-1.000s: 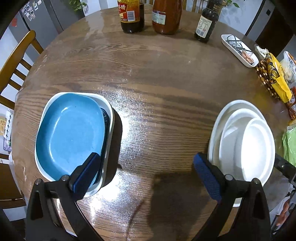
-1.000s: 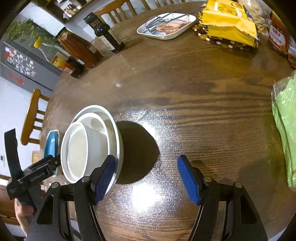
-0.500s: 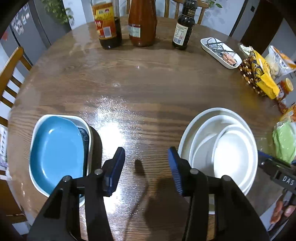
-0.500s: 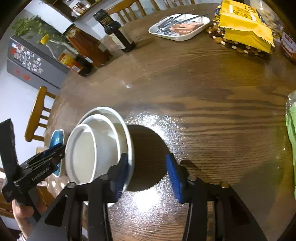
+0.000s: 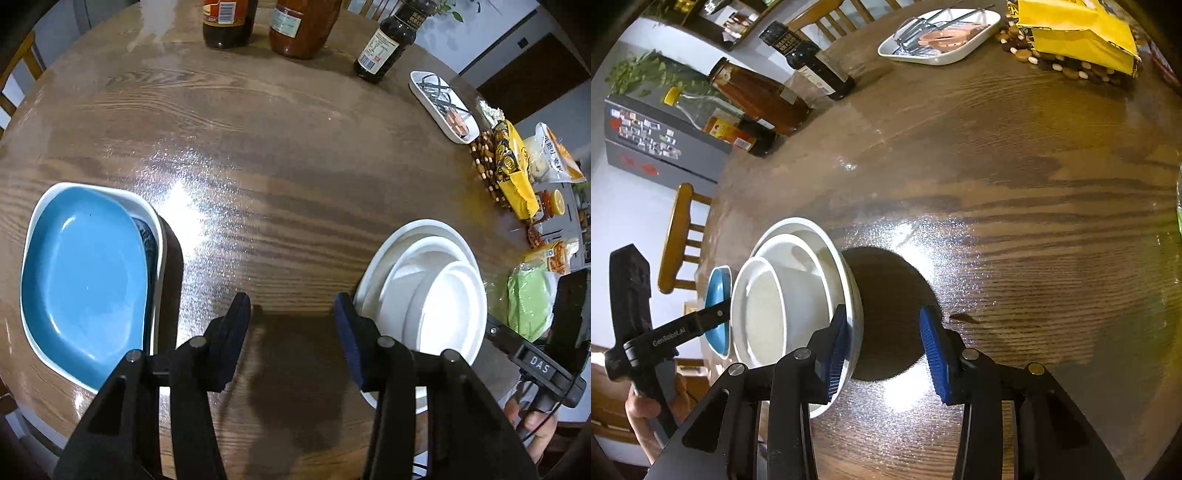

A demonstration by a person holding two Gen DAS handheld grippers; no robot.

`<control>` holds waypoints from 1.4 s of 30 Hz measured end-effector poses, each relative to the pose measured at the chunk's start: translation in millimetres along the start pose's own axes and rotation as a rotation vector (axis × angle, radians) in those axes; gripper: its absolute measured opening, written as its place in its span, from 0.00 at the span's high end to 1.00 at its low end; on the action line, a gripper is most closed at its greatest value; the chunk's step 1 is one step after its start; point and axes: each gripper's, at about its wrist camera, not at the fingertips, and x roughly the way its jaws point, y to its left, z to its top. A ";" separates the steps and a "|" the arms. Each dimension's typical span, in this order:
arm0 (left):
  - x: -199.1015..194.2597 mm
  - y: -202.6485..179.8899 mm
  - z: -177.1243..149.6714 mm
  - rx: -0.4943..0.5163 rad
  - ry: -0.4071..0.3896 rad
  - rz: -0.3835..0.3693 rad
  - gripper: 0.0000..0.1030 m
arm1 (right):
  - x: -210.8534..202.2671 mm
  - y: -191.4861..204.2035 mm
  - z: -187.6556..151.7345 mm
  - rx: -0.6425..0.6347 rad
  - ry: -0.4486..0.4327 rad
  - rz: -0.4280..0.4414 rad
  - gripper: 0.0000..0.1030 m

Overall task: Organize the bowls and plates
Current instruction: 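Grasp the rim of the white bowl stack with both grippers, then lift the white bowl stack and lower it onto the blue dishes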

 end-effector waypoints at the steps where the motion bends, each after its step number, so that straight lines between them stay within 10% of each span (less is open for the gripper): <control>1: -2.6 0.2 -0.4 0.001 -0.006 -0.003 0.56 | 0.0 -0.2 -0.2 0.002 0.001 0.000 0.60; 16: 12.2 -8.6 -5.6 0.064 0.027 -0.006 0.48 | -0.9 2.6 1.3 -0.017 -0.003 -0.016 0.60; 19: 13.4 -5.9 -4.3 0.048 0.017 -0.027 0.53 | -0.5 5.1 1.0 -0.032 -0.007 -0.023 0.60; 25: 7.4 -21.0 -14.8 0.074 -0.042 -0.092 0.98 | -2.3 32.3 -5.5 -0.156 -0.060 -0.049 0.89; 42: -40.3 -13.9 -26.2 0.100 -0.285 0.044 0.98 | -14.5 73.1 -6.5 -0.205 -0.131 -0.017 0.89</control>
